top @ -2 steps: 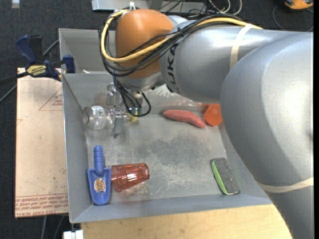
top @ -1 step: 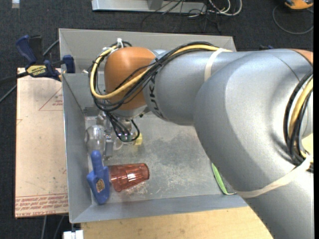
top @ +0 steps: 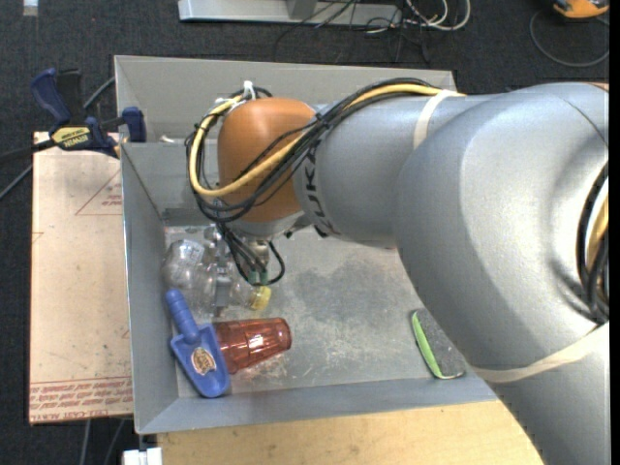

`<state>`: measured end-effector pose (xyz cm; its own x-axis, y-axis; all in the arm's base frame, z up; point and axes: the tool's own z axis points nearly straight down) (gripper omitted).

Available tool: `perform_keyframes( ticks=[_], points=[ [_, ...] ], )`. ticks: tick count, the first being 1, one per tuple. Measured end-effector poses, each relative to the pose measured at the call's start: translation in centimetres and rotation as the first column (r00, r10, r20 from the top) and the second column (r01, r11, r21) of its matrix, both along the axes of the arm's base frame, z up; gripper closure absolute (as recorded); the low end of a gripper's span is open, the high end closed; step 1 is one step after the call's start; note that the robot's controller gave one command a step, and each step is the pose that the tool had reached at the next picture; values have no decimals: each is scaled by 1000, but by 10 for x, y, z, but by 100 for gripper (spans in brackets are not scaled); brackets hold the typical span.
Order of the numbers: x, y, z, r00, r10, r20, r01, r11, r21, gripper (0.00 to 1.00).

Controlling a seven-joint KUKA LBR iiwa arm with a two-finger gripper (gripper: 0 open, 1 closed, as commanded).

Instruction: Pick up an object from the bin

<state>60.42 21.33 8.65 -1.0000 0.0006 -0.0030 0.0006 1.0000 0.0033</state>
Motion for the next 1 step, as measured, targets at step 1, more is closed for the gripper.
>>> perform_keyframes(
  ticks=[1],
  points=[
    [0, 0, 0, 1000, 0, 0, 0, 1000, 0, 100]
  ],
)
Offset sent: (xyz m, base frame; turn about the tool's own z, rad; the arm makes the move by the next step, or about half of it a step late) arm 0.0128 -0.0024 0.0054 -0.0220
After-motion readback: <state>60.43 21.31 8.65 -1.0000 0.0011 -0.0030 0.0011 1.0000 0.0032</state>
